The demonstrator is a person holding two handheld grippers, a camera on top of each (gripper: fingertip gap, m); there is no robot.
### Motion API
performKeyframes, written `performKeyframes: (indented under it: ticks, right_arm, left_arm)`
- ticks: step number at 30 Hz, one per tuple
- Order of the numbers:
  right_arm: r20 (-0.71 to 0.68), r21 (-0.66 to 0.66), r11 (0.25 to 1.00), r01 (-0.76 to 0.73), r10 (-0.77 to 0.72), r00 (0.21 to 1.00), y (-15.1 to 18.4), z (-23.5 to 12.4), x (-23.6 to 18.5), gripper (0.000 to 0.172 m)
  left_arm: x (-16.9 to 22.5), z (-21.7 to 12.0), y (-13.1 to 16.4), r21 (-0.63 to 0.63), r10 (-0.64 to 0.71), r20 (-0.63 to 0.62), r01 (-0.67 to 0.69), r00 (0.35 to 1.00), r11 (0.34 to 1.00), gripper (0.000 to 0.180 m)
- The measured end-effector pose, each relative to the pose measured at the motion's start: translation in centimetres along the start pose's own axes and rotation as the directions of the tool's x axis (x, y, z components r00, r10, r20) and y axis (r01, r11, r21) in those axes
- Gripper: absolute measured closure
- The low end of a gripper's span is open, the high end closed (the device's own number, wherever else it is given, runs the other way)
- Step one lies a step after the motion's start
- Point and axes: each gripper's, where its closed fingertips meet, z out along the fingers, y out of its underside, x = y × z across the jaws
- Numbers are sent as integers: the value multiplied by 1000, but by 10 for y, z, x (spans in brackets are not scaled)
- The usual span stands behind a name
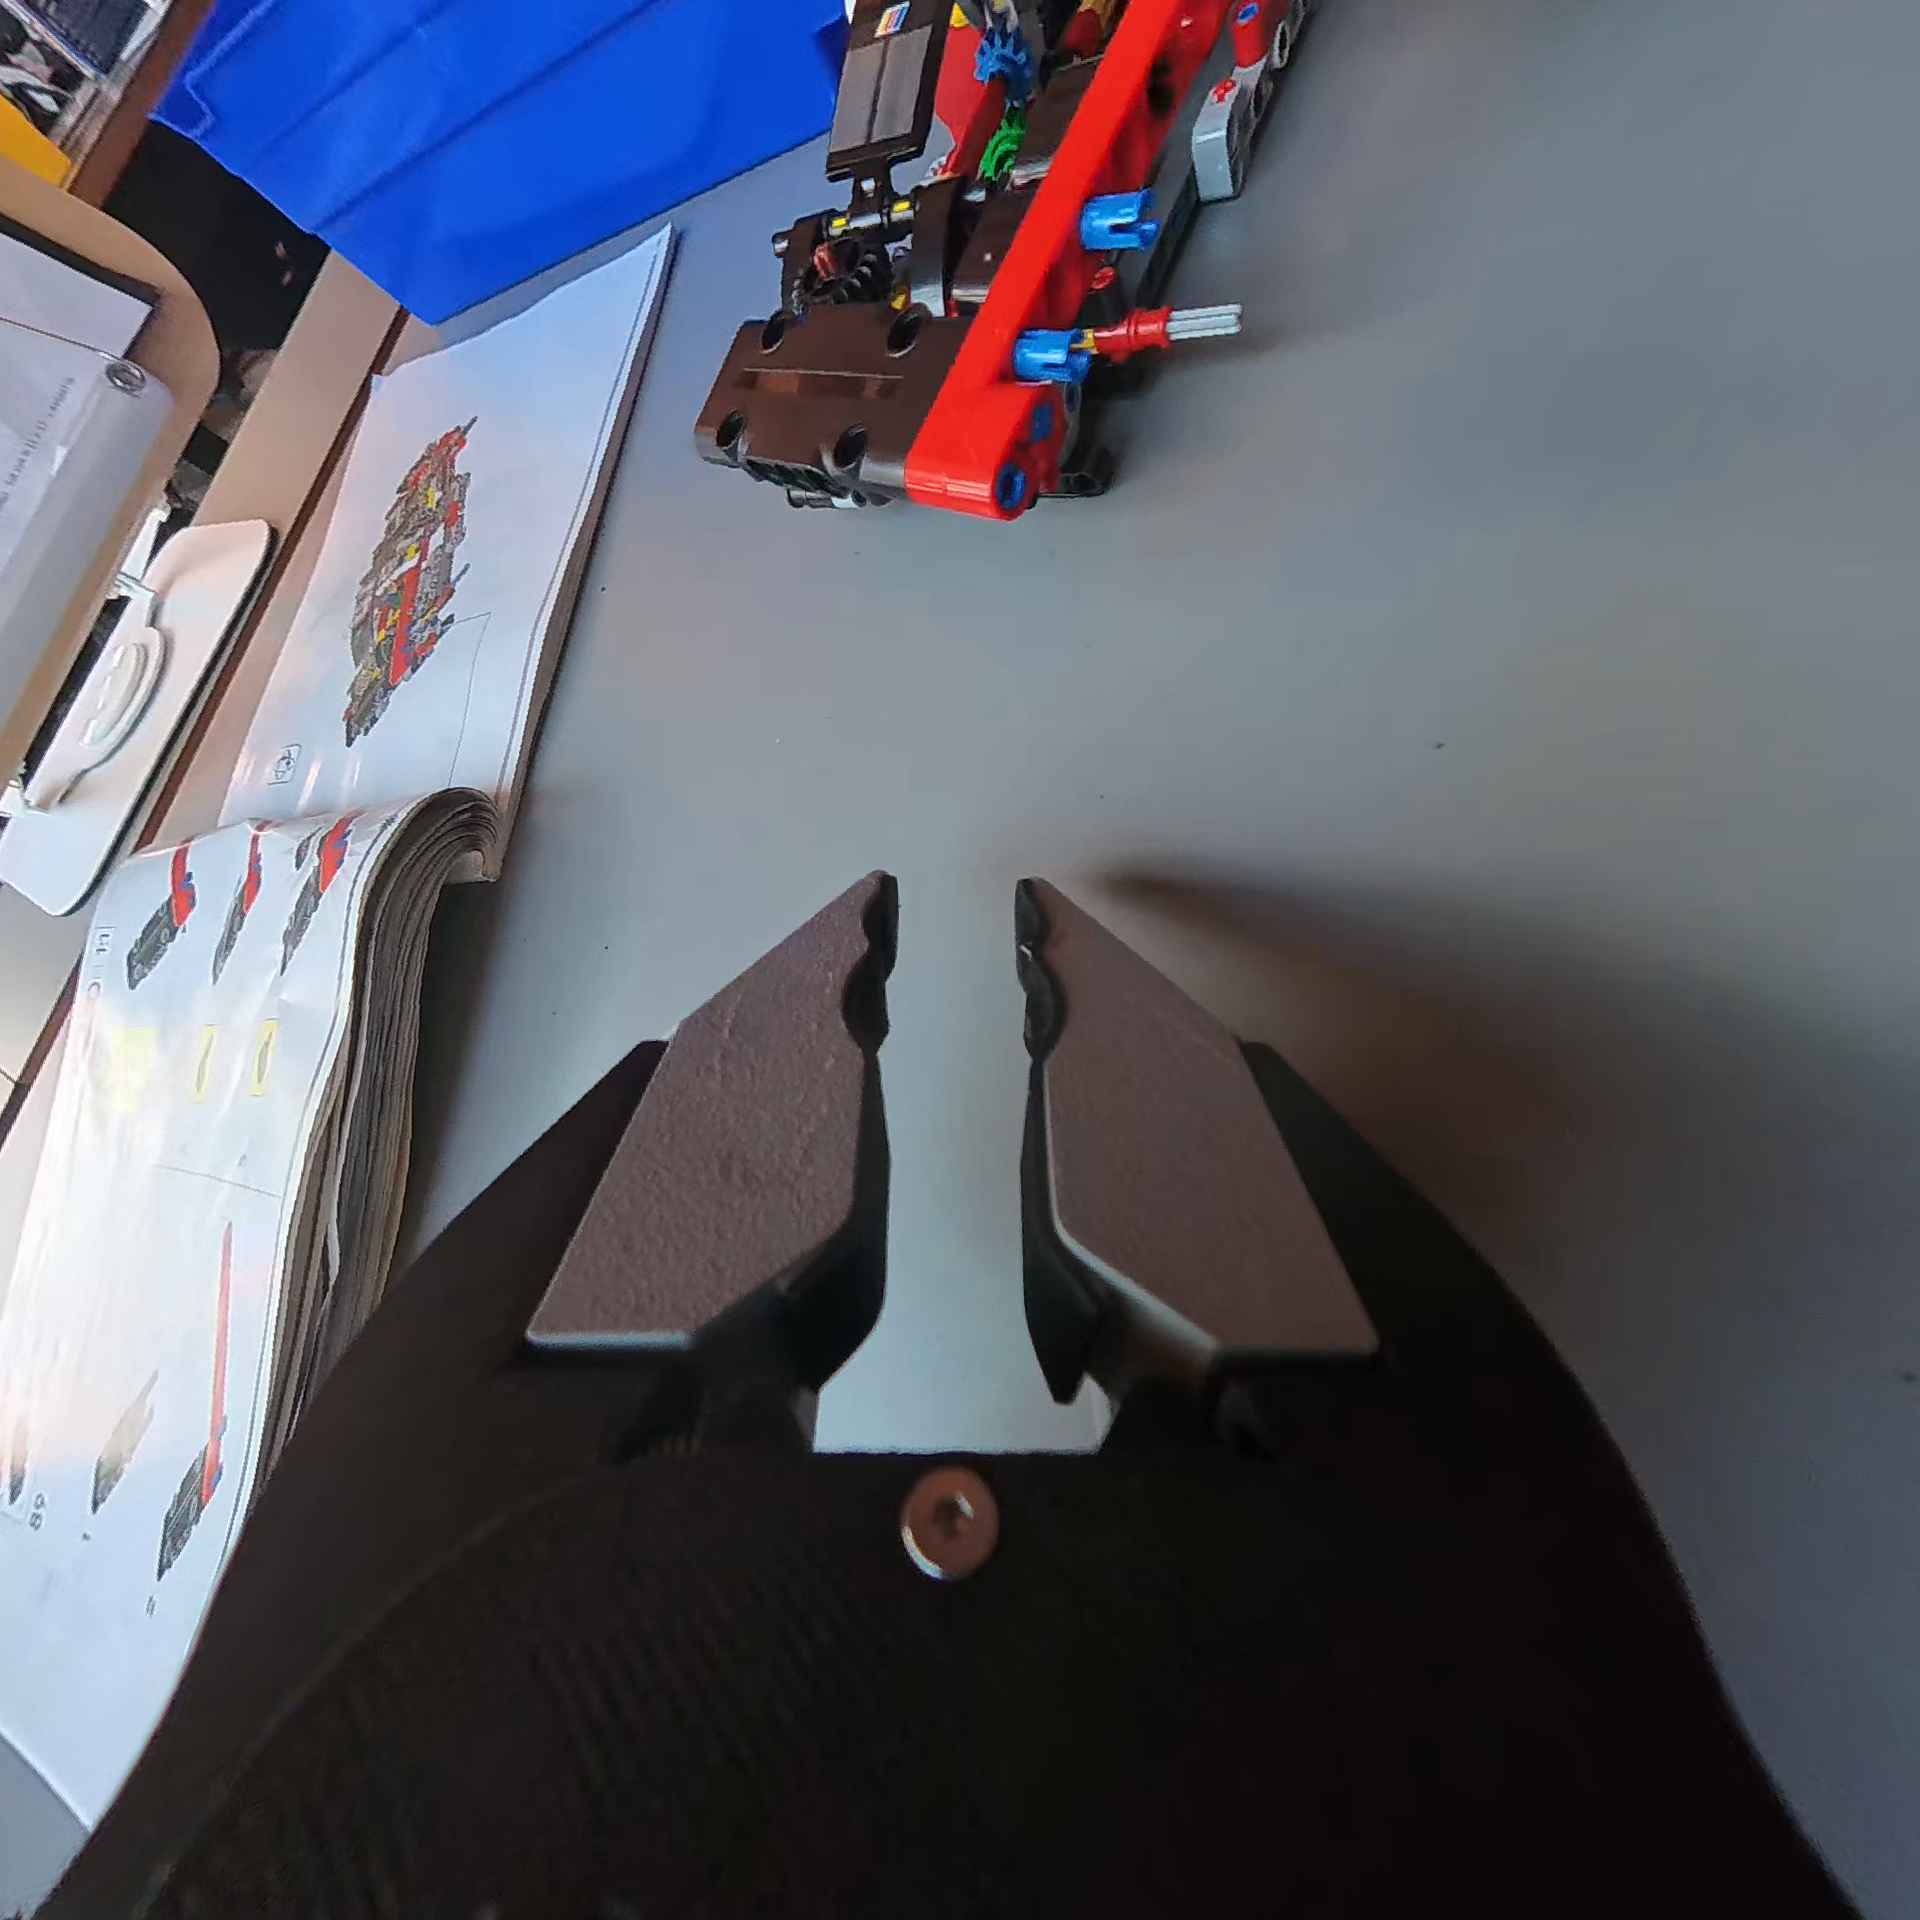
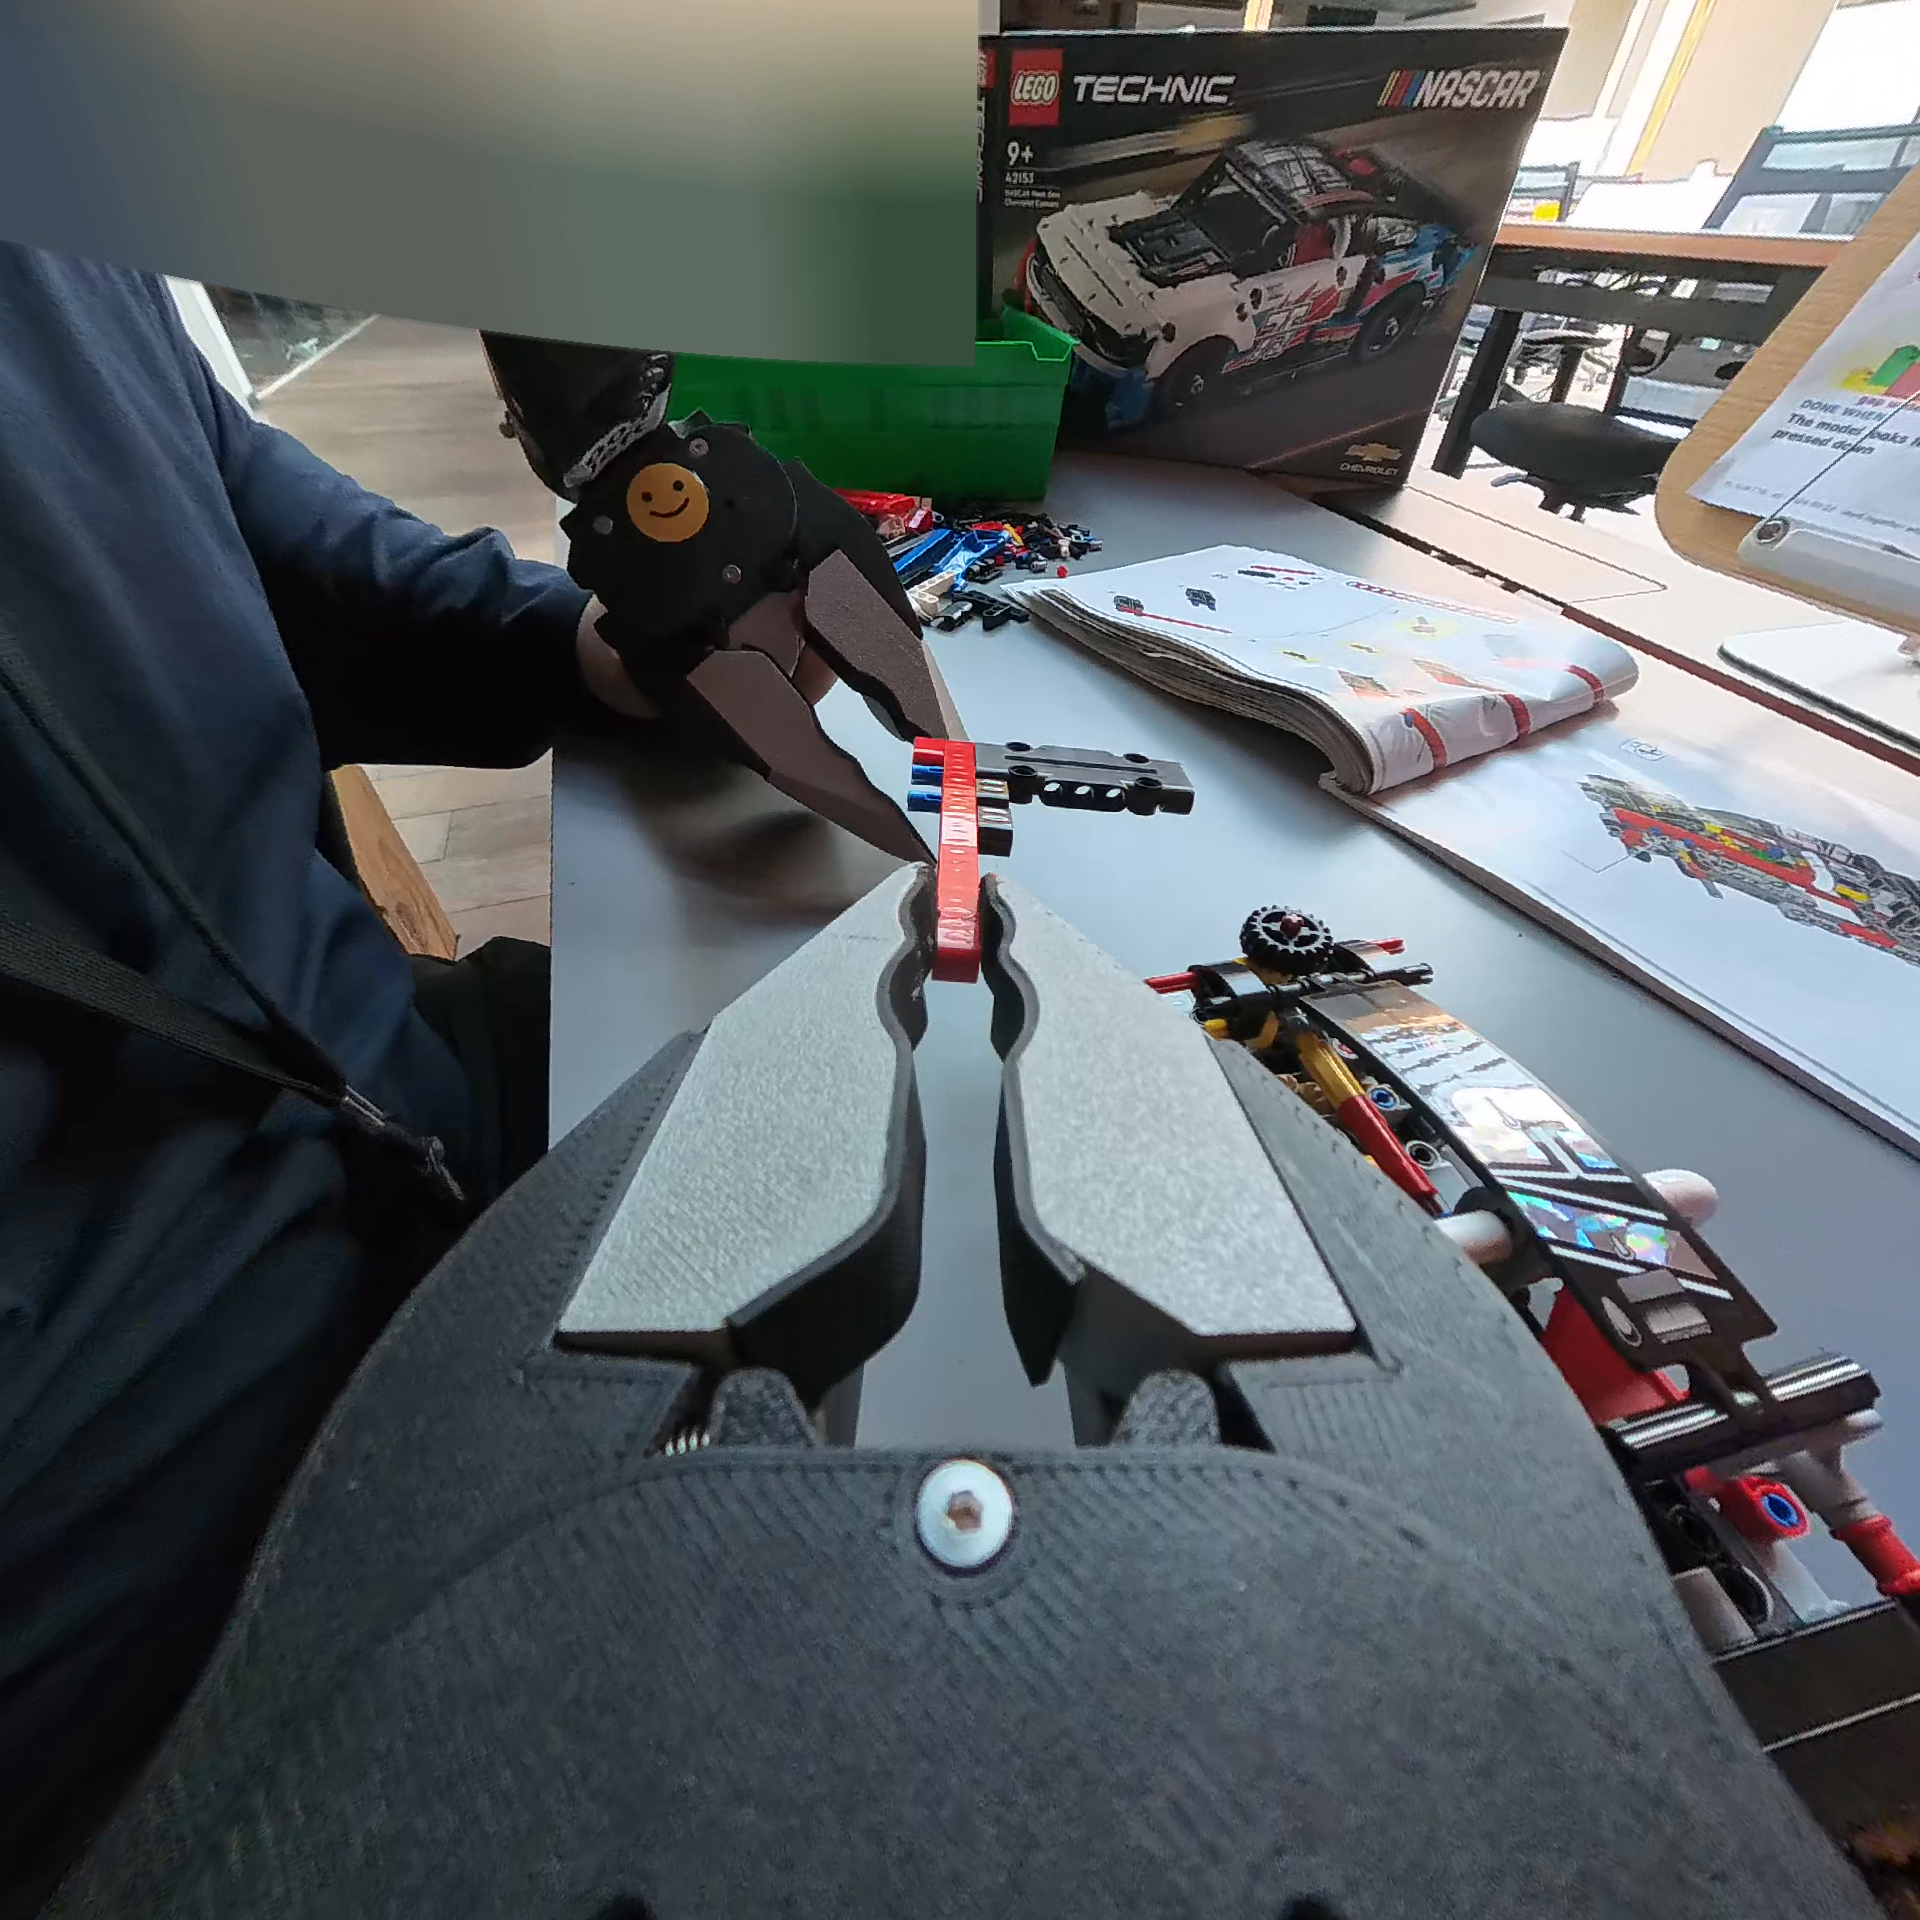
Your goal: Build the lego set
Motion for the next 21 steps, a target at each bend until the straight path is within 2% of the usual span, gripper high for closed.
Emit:
performKeyframes:
  ticks: [6, 11, 14, 18, 21]
  right_arm:
    - [7, -1, 1000, -9, 9, 1000, 0, 0, 1, 167]
    - [-3, -4, 1000, -3, 3, 1000, 1, -3, 2, 167]
    - [-9, 32, 999, -22, 22, 1000, -4, -11, 5, 167]
    - [5, 20, 999, -32, 32, 999, 0, -20, 3, 167]
    - [-10, -16, 1000, -9, 9, 1000, 7, -25, 1, 167]
  left_arm:
    - [0, 1, 1, -7, 4, -9, -4, 1000, 1000, 162]
    - [1, 0, 0, 6, -28, -45, 28, 999, 1000, 156]
    - [7, 0, -4, 19, -101, -156, 105, 983, 994, 139]
    - [20, -9, -31, 92, -218, -353, 266, 910, 960, 138]
    - [22, -9, -49, 80, -302, -457, 377, 837, 923, 138]
